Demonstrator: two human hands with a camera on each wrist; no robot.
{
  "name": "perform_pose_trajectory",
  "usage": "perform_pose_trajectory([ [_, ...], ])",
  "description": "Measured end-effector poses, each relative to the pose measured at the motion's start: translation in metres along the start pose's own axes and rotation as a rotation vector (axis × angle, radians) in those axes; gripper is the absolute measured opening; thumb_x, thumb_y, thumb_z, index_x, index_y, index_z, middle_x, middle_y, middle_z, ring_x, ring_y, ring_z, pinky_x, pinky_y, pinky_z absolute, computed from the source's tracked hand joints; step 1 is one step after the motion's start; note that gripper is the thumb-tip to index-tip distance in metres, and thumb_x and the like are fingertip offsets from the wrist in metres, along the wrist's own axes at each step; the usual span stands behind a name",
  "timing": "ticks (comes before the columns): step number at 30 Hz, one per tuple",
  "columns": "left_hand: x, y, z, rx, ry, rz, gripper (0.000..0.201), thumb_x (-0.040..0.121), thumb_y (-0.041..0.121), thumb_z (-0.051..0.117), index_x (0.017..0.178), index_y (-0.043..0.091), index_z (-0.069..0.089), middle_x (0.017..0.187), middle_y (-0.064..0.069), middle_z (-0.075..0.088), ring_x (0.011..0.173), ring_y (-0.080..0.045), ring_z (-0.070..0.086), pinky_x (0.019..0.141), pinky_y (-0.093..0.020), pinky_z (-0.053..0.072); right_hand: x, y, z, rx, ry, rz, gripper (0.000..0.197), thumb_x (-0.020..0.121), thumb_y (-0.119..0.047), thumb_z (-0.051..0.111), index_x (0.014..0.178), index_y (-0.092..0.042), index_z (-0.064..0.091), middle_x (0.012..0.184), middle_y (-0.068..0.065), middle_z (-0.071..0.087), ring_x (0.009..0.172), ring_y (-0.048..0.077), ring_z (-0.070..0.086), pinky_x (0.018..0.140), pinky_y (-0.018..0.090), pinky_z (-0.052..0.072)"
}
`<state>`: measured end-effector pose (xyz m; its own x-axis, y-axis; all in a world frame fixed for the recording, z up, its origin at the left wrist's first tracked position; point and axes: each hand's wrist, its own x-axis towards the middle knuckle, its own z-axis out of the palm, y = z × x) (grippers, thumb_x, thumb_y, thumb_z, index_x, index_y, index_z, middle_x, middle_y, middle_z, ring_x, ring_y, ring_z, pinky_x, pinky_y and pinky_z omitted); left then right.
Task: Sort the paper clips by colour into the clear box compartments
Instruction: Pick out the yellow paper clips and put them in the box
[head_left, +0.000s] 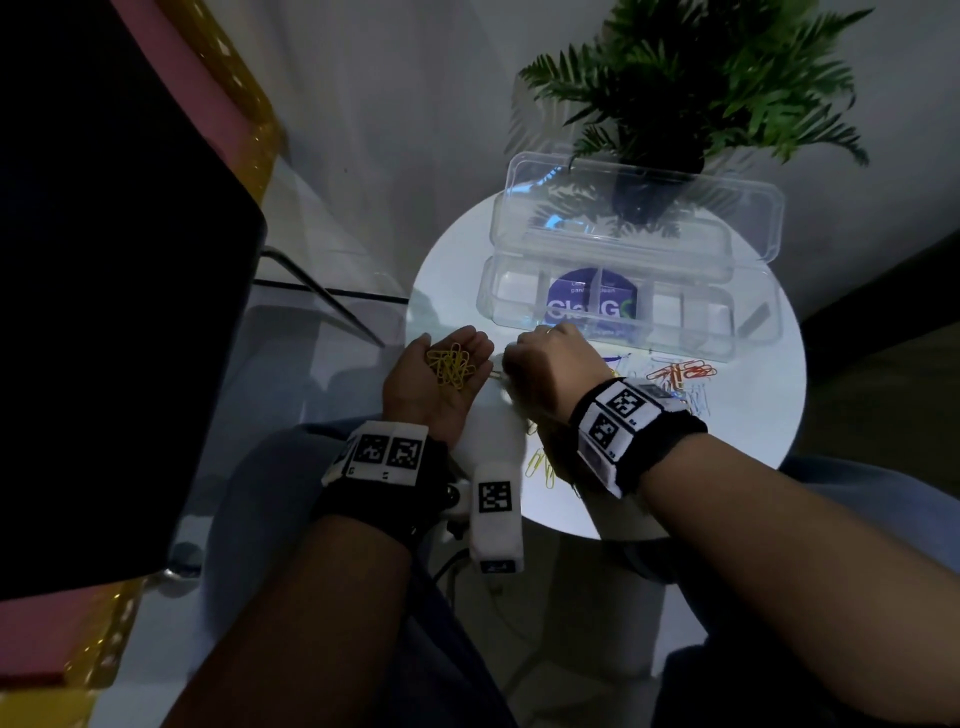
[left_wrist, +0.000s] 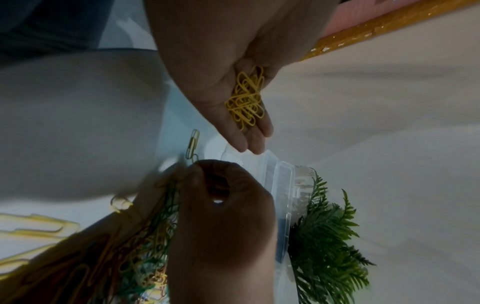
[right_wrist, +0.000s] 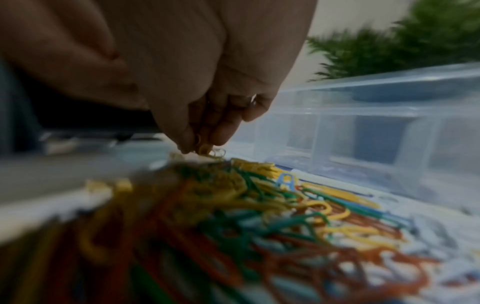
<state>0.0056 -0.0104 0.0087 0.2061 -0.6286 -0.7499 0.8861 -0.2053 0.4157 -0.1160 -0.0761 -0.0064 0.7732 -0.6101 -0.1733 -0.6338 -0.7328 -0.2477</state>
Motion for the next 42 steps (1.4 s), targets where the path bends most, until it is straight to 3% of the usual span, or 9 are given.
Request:
perform_pose_trajectory([
  [3, 0.003, -0.001, -0.002, -0.008, 0.007, 0.007, 0.048, 0.102, 0.030, 0.024, 0.085, 0.004, 0.060, 0.063, -0.006, 0.070, 0.071, -0.016, 0.065, 0.076, -0.028, 0.051, -0.006, 0.009, -0.010, 0.153, 0.080, 0.125, 0.013, 0.087, -0.021, 0.054, 0.088, -0.013, 0.065, 0.091, 0.005, 0.066, 0.092, 0.027, 0.058, 0.089, 0.037, 0.038],
  [6, 0.006, -0.004, -0.003, -0.007, 0.007, 0.010, 0.049, 0.102, 0.029, 0.024, 0.083, 0.004, 0.060, 0.061, -0.006, 0.070, 0.074, -0.017, 0.064, 0.073, -0.028, 0.050, -0.010, 0.013, -0.024, 0.478, 0.235, 0.231, 0.012, 0.089, -0.022, 0.058, 0.084, -0.014, 0.064, 0.080, -0.003, 0.057, 0.073, 0.014, 0.053, 0.074, 0.022, 0.042],
  [10, 0.008, -0.011, 0.002, -0.013, -0.053, -0.046, 0.047, 0.103, 0.029, 0.025, 0.089, 0.001, 0.060, 0.066, -0.010, 0.071, 0.062, -0.017, 0.069, 0.064, -0.028, 0.056, -0.013, -0.004, -0.051, 0.773, 0.182, 0.193, 0.013, 0.084, -0.014, 0.064, 0.074, -0.021, 0.063, 0.075, -0.006, 0.061, 0.063, 0.006, 0.051, 0.059, 0.005, 0.039],
  [17, 0.004, -0.016, 0.009, -0.053, -0.238, -0.062, 0.039, 0.101, 0.019, 0.029, 0.088, 0.001, 0.062, 0.075, -0.011, 0.070, 0.071, -0.018, 0.068, 0.067, -0.024, 0.057, -0.006, -0.017, -0.048, 0.582, 0.093, 0.074, 0.020, 0.080, -0.002, 0.062, 0.094, -0.012, 0.072, 0.089, 0.008, 0.072, 0.083, 0.025, 0.066, 0.077, 0.040, 0.055],
  [21, 0.002, -0.012, 0.006, -0.050, -0.177, -0.040, 0.039, 0.101, 0.020, 0.029, 0.089, 0.000, 0.061, 0.077, -0.012, 0.069, 0.068, -0.019, 0.068, 0.065, -0.026, 0.058, -0.009, -0.015, -0.054, 0.724, 0.153, 0.167, 0.015, 0.087, -0.017, 0.061, 0.096, -0.013, 0.073, 0.097, 0.004, 0.073, 0.087, 0.019, 0.067, 0.085, 0.034, 0.053],
  [24, 0.000, -0.006, 0.003, -0.095, -0.170, -0.066, 0.060, 0.102, 0.025, 0.027, 0.070, -0.002, 0.069, 0.066, -0.013, 0.069, 0.058, -0.020, 0.069, 0.059, -0.028, 0.058, -0.011, -0.005, -0.054, 0.703, 0.286, 0.264, 0.017, 0.090, -0.021, 0.058, 0.098, -0.014, 0.071, 0.100, 0.000, 0.070, 0.080, 0.014, 0.063, 0.082, 0.024, 0.049],
  [28, 0.001, 0.004, -0.004, -0.122, -0.085, -0.037, 0.049, 0.102, 0.027, 0.028, 0.080, 0.001, 0.064, 0.064, -0.011, 0.070, 0.056, -0.018, 0.069, 0.064, -0.029, 0.056, -0.009, 0.008, -0.030, 0.523, 0.124, 0.300, 0.015, 0.086, -0.016, 0.061, 0.098, -0.015, 0.071, 0.100, 0.003, 0.067, 0.081, 0.011, 0.058, 0.079, 0.020, 0.044],
  [33, 0.006, 0.011, -0.013, -0.164, -0.018, 0.046, 0.045, 0.102, 0.025, 0.024, 0.085, 0.004, 0.059, 0.062, -0.007, 0.070, 0.056, -0.014, 0.069, 0.060, -0.024, 0.056, 0.005, -0.002, -0.003, 0.329, -0.078, 0.179, 0.026, 0.086, -0.021, 0.061, 0.110, -0.012, 0.067, 0.111, 0.013, 0.060, 0.109, 0.030, 0.055, 0.092, 0.038, 0.046],
  [42, 0.007, 0.009, -0.009, -0.113, -0.020, 0.041, 0.046, 0.103, 0.028, 0.023, 0.085, 0.004, 0.058, 0.060, -0.007, 0.069, 0.073, -0.016, 0.063, 0.075, -0.027, 0.049, 0.018, -0.008, 0.011, 0.232, -0.047, 0.160, 0.021, 0.088, -0.022, 0.055, 0.097, -0.007, 0.066, 0.103, 0.017, 0.060, 0.101, 0.035, 0.056, 0.084, 0.040, 0.042],
])
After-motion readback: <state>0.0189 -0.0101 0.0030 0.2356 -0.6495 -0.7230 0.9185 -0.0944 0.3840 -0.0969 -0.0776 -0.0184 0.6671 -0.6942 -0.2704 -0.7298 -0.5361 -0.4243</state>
